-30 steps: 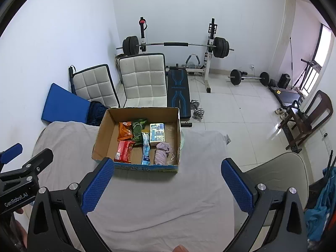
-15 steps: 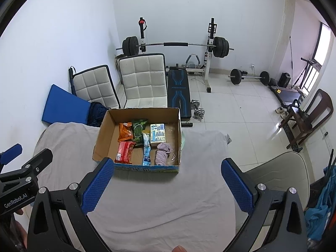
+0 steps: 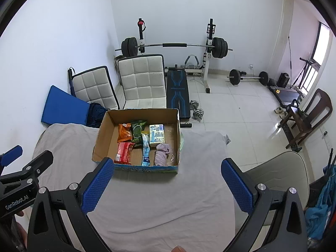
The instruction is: Organize soft objects
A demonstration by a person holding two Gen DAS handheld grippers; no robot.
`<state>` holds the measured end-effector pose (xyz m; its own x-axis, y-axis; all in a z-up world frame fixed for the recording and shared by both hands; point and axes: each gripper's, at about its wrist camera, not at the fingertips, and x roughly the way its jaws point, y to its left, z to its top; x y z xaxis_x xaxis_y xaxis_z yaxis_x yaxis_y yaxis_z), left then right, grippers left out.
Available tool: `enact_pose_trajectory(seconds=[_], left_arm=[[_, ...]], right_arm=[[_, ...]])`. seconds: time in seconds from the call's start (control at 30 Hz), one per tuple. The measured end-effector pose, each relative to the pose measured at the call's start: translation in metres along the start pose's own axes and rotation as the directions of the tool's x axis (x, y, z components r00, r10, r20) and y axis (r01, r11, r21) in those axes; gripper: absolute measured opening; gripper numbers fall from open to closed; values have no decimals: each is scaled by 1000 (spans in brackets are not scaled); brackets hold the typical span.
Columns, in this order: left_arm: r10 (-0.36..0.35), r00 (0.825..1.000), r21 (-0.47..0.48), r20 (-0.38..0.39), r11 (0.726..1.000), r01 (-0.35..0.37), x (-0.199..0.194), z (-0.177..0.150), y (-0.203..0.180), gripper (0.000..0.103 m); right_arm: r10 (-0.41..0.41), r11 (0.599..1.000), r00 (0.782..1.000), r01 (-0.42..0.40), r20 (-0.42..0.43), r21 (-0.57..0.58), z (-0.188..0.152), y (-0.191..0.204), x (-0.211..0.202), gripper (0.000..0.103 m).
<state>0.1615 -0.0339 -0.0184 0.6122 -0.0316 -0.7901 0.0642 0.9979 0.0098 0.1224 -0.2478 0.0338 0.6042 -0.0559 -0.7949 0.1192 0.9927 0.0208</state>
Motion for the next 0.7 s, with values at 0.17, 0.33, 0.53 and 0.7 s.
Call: enact_pose_trajectory(seconds=[0.17,0.33,0.53,0.7], left_arm=[[-1,1000,-2,2,1000,1,0,1,0,103],[2,1000,-1,3,1000,-2,-1,1,0,103],[0,1000,-5,2,1000,0,-2,0,0,103],[2,1000,-12,10,1000,-2,-5,-3,2,103]], right_arm=[[5,1000,1000,-5,1,0,1,0,-2,103],[3,1000,1000,-3,1,-1,1,0,-2,103],[5,1000,1000,-5,0,0,3,0,-4,103],[5,1000,1000,-5,0,0,3,0,-4,103]])
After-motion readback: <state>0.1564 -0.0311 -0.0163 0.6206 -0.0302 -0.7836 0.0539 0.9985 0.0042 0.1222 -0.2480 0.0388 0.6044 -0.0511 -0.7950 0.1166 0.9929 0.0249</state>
